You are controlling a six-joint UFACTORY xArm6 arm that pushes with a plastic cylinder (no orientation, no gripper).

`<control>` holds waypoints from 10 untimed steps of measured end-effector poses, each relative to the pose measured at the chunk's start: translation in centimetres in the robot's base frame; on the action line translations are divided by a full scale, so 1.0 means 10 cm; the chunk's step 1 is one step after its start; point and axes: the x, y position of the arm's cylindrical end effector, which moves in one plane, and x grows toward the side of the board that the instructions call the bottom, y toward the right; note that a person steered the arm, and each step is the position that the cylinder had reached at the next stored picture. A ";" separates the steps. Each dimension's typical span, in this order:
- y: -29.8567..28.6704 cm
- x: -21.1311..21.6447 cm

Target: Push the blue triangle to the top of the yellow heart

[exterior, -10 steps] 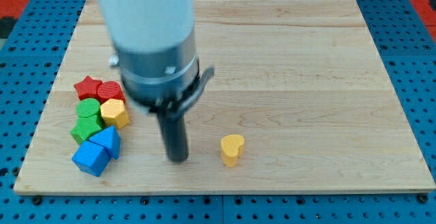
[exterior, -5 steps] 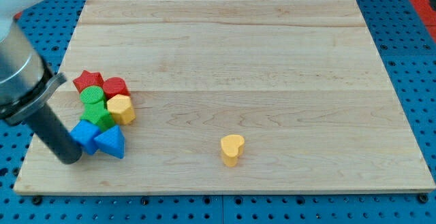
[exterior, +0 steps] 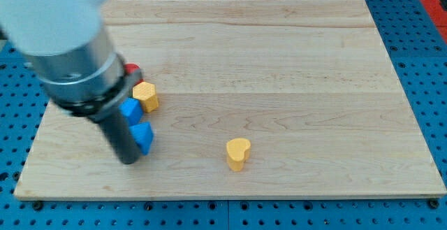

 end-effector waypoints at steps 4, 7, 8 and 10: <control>0.29 -0.67; 0.21 -0.51; 0.32 -0.49; 0.10 -0.12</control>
